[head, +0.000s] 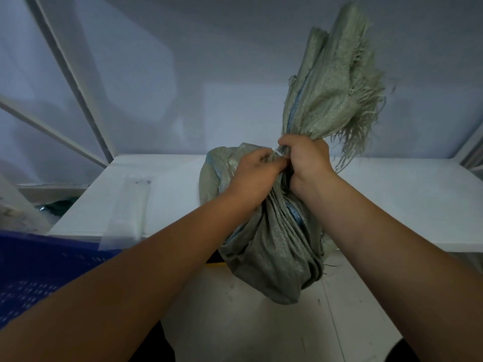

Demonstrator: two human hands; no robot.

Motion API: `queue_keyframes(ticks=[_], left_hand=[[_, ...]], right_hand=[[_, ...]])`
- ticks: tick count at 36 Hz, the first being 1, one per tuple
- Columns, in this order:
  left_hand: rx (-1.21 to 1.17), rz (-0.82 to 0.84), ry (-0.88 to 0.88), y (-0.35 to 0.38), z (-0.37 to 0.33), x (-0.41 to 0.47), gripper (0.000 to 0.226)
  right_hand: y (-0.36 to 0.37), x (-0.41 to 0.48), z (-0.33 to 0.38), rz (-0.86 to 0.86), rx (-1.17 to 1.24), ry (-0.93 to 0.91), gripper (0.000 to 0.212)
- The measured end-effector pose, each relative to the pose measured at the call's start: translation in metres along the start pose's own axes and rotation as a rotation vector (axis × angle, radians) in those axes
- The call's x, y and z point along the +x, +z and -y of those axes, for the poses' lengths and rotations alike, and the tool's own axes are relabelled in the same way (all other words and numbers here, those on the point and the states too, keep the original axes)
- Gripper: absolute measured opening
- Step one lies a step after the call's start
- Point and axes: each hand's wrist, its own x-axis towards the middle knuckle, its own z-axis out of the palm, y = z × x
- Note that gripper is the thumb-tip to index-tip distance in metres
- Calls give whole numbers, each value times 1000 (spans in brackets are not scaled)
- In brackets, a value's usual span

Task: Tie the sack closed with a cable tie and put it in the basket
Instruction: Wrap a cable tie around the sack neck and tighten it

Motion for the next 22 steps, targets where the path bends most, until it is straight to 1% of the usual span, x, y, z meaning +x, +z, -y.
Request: queue_keyframes(ticks=[2, 3, 5, 8, 11, 13, 15, 17, 20, 21, 22], left_hand=[[0, -1, 32, -2, -1, -1, 36], [19, -5, 40, -3, -2, -1, 35], [78, 8, 67, -5, -2, 1, 22], [146, 39, 92, -10, -4, 6, 24], [167, 80, 93, -16, -6, 10, 21], [188, 126, 85, -19, -7, 10, 20], [233, 152, 78, -22, -7, 10, 19], [251, 157, 81, -24, -6, 10, 21], [250, 176, 61, -28, -4, 12, 21], [254, 185, 56, -29, -4, 13, 29], [267, 198, 51, -30, -5, 13, 42]], right_hand=[[0, -1, 0, -2, -4, 2, 21], [0, -1, 1, -1, -9, 2, 21], [0, -1, 2, 5, -15, 6, 21], [-1, -1, 7, 20, -40, 27, 22], [-2, 0, 10, 33, -107, 43, 20], [-3, 1, 10, 33, -175, 35, 16], [-3, 1, 10, 23, -221, 14, 18], [-4, 1, 10, 21, -228, 6, 24], [-5, -1, 10, 43, -195, 34, 24], [-5, -1, 10, 47, -182, 48, 24], [-5, -1, 10, 48, -169, 63, 25]])
